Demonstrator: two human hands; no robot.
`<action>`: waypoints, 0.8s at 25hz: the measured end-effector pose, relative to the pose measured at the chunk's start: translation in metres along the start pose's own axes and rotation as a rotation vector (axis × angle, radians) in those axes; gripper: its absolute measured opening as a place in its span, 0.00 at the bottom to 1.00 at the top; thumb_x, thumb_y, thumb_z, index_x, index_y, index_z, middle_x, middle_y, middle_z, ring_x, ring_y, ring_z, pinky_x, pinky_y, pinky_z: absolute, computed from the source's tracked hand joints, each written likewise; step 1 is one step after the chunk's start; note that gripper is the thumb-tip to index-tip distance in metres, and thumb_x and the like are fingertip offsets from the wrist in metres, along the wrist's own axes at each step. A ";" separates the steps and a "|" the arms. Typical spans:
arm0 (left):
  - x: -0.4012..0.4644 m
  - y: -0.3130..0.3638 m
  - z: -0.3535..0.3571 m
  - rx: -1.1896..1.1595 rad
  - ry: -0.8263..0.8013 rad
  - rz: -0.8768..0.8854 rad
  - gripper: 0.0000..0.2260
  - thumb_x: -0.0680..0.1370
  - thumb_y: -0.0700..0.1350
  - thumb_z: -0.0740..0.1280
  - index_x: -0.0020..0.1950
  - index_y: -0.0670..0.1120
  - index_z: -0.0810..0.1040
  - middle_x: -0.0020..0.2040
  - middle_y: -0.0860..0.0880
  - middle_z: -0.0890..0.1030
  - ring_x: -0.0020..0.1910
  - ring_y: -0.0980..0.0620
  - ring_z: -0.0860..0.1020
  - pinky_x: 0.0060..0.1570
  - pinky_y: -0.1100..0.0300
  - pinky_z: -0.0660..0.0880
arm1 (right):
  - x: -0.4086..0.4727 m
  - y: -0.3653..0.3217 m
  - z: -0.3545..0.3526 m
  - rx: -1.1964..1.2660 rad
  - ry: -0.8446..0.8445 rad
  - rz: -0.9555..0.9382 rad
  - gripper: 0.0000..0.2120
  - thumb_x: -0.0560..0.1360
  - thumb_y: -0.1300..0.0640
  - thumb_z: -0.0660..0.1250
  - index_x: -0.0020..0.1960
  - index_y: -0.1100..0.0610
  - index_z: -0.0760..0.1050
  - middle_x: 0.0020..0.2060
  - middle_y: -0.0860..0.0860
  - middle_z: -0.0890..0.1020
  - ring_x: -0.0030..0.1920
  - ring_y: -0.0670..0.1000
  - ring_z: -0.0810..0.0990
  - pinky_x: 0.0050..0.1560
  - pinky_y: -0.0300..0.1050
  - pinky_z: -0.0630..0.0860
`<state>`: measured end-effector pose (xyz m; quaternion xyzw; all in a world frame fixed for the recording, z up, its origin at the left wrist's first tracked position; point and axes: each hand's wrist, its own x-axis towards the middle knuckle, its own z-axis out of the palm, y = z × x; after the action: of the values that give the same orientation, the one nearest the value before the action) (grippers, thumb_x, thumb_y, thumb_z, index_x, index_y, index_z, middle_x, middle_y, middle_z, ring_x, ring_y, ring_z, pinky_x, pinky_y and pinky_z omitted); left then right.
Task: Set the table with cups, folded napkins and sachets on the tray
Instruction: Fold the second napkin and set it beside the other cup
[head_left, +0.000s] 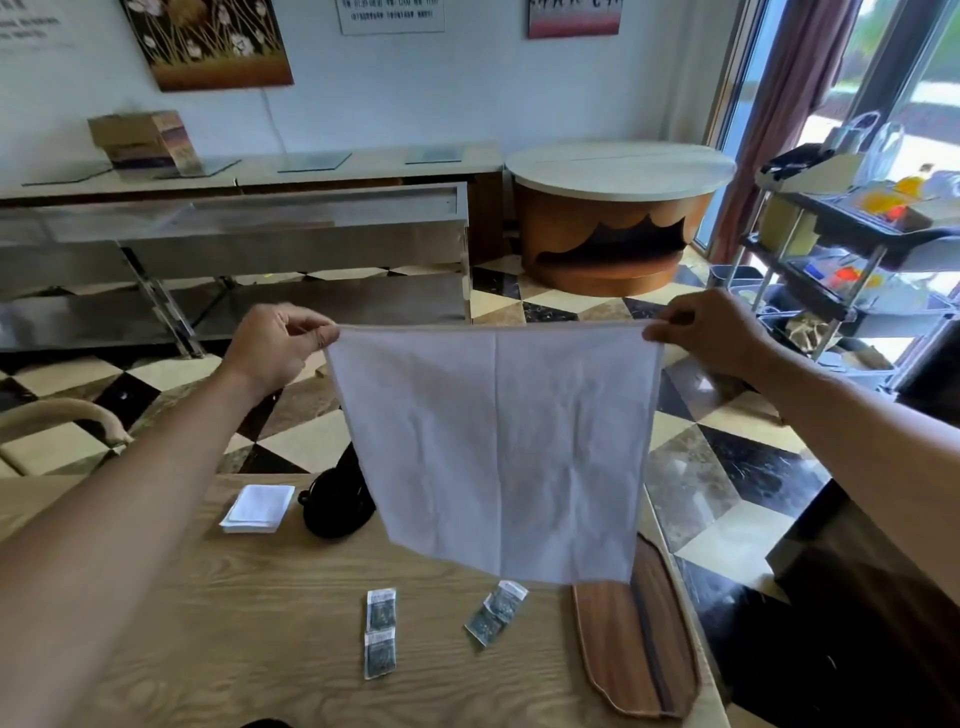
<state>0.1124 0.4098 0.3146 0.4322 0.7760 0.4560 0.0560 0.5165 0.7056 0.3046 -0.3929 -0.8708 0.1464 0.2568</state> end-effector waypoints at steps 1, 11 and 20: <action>0.012 0.006 -0.006 -0.038 0.060 -0.016 0.05 0.78 0.42 0.74 0.51 0.42 0.86 0.46 0.38 0.85 0.43 0.41 0.84 0.48 0.51 0.82 | 0.010 -0.002 -0.005 0.052 0.107 0.013 0.10 0.74 0.53 0.77 0.44 0.60 0.86 0.35 0.55 0.85 0.35 0.56 0.81 0.37 0.43 0.73; -0.014 0.045 -0.017 -0.024 -0.001 0.271 0.02 0.80 0.45 0.71 0.49 0.50 0.84 0.39 0.58 0.84 0.39 0.62 0.80 0.40 0.69 0.78 | -0.034 -0.036 0.057 0.351 0.073 0.020 0.05 0.75 0.56 0.76 0.47 0.57 0.84 0.38 0.50 0.84 0.35 0.41 0.80 0.39 0.44 0.75; -0.030 0.104 0.003 -0.188 -0.281 0.289 0.06 0.85 0.46 0.58 0.52 0.48 0.74 0.49 0.47 0.87 0.52 0.47 0.83 0.54 0.49 0.80 | -0.070 -0.157 0.141 0.642 -0.487 -0.237 0.35 0.76 0.49 0.75 0.78 0.49 0.63 0.72 0.51 0.74 0.70 0.48 0.73 0.66 0.42 0.73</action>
<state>0.1968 0.4126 0.3820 0.5911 0.6445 0.4651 0.1377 0.3806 0.5431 0.2371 -0.1438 -0.8553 0.4686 0.1678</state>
